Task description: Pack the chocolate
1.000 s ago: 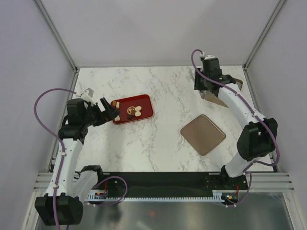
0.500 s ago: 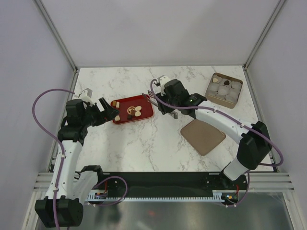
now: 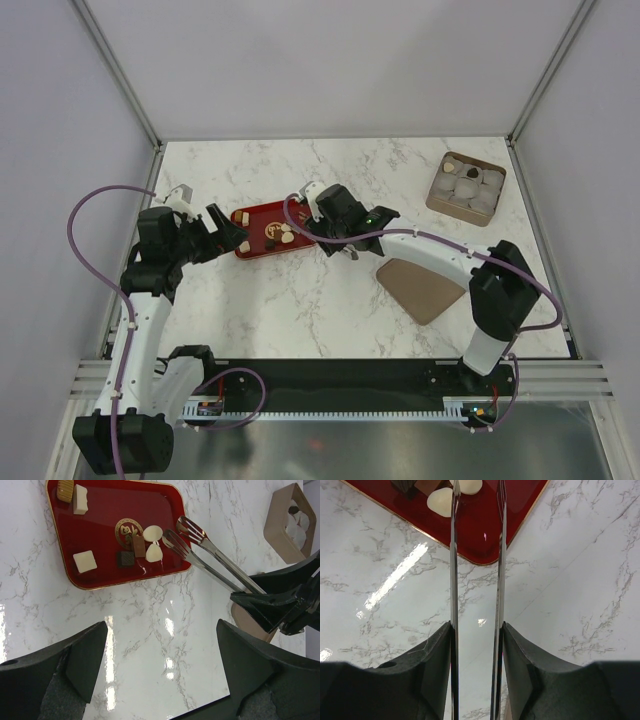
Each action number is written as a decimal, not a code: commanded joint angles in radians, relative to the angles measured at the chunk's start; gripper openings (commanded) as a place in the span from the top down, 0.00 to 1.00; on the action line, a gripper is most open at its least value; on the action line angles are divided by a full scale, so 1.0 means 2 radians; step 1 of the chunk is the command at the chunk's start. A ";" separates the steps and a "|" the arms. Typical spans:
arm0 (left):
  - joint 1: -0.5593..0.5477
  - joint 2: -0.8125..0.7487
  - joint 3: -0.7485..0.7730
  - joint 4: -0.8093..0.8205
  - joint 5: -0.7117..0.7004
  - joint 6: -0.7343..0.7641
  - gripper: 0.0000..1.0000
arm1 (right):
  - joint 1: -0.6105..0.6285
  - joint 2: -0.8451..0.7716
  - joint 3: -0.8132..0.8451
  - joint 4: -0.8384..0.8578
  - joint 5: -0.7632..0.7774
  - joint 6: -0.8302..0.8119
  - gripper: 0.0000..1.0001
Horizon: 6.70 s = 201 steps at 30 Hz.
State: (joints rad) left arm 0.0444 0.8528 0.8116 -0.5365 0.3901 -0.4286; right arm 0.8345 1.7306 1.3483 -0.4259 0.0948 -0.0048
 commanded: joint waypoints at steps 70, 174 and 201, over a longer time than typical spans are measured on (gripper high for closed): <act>0.002 -0.005 0.003 0.007 -0.013 0.019 0.02 | -0.112 0.010 0.114 -0.071 -0.017 0.048 0.62; 0.002 -0.005 0.005 0.011 -0.005 0.017 0.02 | -0.094 -0.047 0.032 -0.013 -0.094 -0.019 0.46; 0.002 -0.006 0.006 0.011 0.003 0.016 0.02 | -0.012 0.048 0.043 -0.037 -0.083 -0.056 0.43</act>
State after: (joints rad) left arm 0.0444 0.8501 0.8116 -0.5396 0.3943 -0.4286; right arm 0.8032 1.8030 1.4021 -0.5159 -0.0818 -0.1097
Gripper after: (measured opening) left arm 0.982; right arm 0.573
